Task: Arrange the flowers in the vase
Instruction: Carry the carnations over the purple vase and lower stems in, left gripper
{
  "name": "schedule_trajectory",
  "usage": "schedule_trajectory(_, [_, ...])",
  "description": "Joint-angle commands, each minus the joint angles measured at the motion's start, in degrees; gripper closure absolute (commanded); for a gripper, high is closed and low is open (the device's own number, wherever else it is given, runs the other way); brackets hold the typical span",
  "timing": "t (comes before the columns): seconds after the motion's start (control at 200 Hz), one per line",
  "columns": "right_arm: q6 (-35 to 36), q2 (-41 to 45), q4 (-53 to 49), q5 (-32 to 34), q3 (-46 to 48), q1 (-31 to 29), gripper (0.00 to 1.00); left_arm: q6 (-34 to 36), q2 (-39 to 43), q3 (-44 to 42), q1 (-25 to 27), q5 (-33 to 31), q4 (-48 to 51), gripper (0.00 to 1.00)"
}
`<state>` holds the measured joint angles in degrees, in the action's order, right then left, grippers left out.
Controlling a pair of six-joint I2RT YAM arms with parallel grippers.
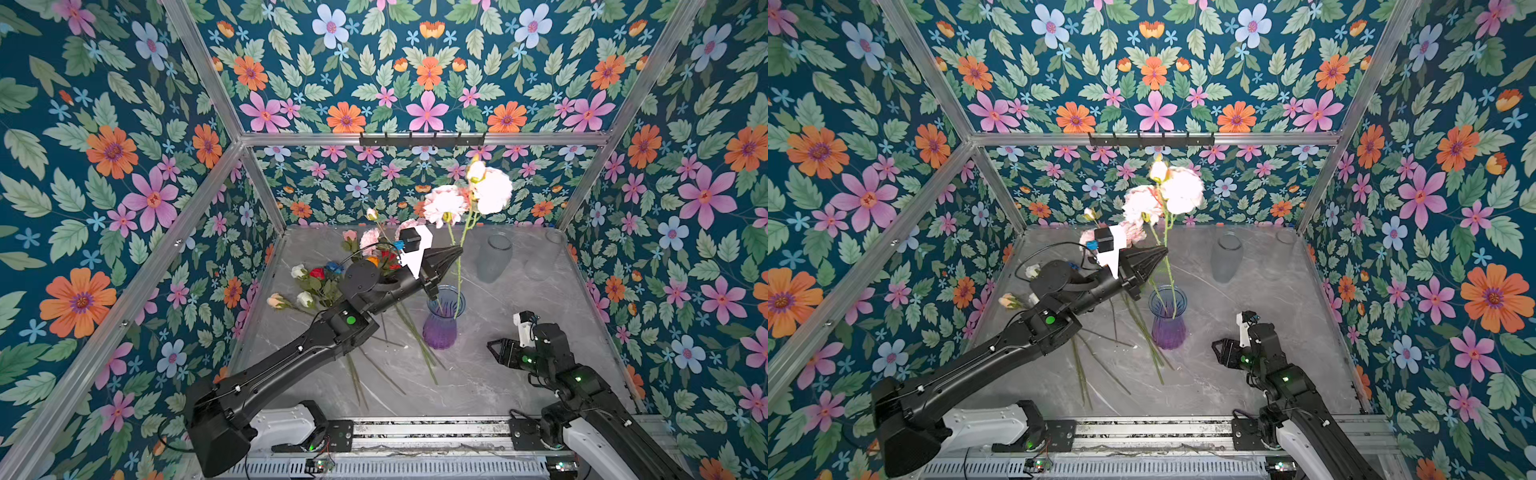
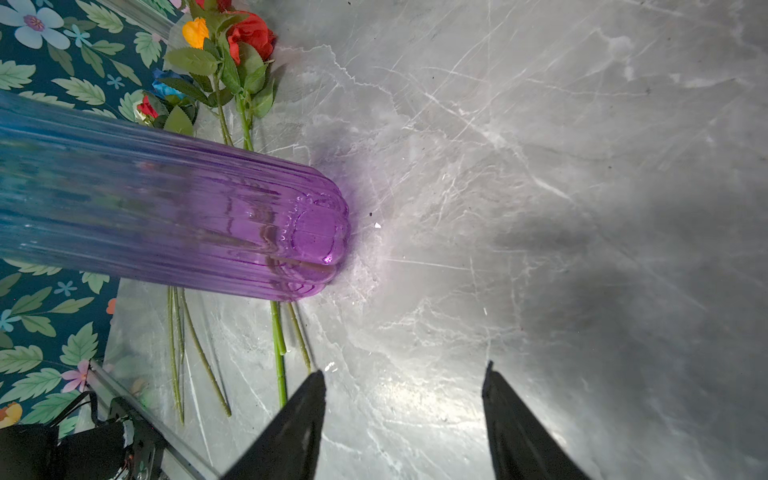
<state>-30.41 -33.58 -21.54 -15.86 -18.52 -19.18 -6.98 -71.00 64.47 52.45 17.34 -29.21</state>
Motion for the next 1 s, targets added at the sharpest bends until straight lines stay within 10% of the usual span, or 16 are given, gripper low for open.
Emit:
schedule_trajectory(0.0, [-0.26, 0.11, 0.27, 0.70, 0.14, -0.09, 0.38, 5.83, -2.20, 1.83, 0.68, -2.35, 2.21, 1.00])
schedule_trajectory(0.75, [-0.28, -0.08, 0.28, 0.87, 0.06, -0.07, 0.38, 10.64, -2.81, -7.19, 5.08, -16.61, 3.20, 1.00])
schedule_trajectory(0.995, [-0.33, -0.45, 0.35, 1.00, -0.02, -0.15, 0.38, 8.86, -2.27, -9.95, 5.12, -19.77, 3.90, 0.48])
